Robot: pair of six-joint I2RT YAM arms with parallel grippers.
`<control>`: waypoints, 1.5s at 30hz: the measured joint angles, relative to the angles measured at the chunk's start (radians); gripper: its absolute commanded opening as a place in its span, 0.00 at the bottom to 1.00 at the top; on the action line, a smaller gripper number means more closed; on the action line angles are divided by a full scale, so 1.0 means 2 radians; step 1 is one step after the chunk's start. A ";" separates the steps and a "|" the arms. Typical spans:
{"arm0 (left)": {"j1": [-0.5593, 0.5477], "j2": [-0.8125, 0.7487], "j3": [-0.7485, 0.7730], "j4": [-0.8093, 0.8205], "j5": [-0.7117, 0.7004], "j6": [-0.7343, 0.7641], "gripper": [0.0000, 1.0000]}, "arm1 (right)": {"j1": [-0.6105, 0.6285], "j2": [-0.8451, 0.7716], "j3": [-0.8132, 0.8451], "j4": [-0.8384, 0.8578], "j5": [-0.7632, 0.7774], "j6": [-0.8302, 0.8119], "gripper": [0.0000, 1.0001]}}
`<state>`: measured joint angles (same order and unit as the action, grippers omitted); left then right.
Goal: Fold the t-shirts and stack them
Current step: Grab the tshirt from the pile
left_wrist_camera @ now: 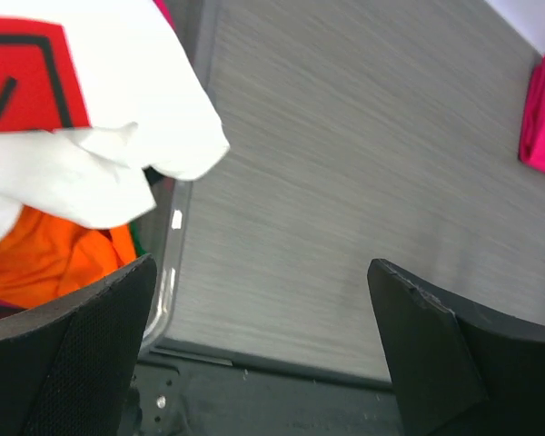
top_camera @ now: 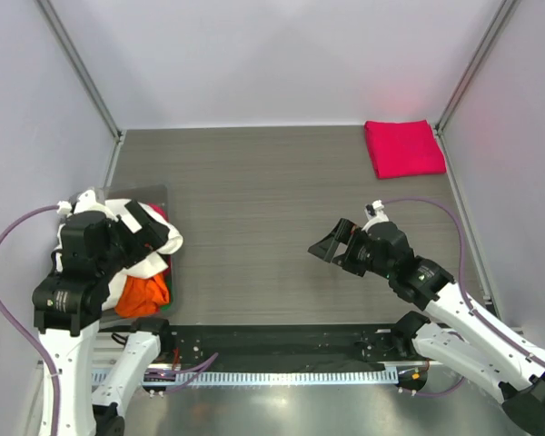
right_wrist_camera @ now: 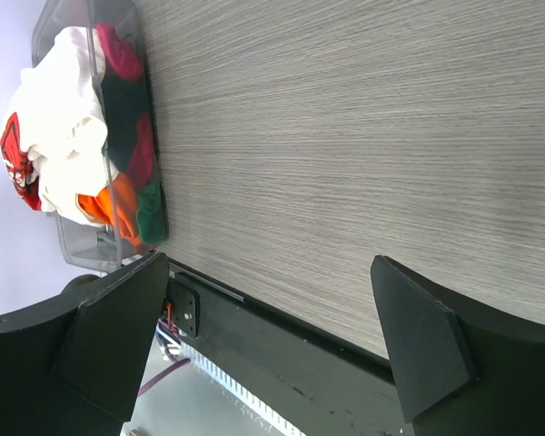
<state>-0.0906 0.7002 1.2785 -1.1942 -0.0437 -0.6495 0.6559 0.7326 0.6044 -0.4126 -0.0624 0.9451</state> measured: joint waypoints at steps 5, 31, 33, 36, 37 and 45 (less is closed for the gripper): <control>0.000 -0.022 -0.024 0.028 -0.060 0.003 1.00 | 0.001 -0.001 -0.005 -0.003 0.000 0.000 1.00; 0.197 0.219 -0.142 0.146 -0.083 0.010 0.57 | 0.002 0.039 -0.023 -0.013 -0.004 -0.009 1.00; 0.199 0.230 -0.145 0.154 -0.074 0.007 0.25 | 0.002 0.042 -0.023 -0.013 -0.003 -0.012 1.00; 0.200 0.231 -0.142 0.159 -0.064 -0.001 0.00 | 0.002 0.042 -0.023 -0.013 -0.003 -0.014 1.00; 0.199 0.231 -0.135 0.154 -0.060 -0.001 0.00 | 0.002 0.042 -0.023 -0.013 -0.003 -0.014 1.00; 0.115 0.236 0.094 0.126 -0.057 -0.027 0.00 | 0.002 0.047 -0.002 -0.029 0.002 -0.028 1.00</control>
<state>0.1402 1.1725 1.4673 -0.9413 -0.1577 -0.7029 0.6594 0.8257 0.6014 -0.4702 -0.0578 0.8883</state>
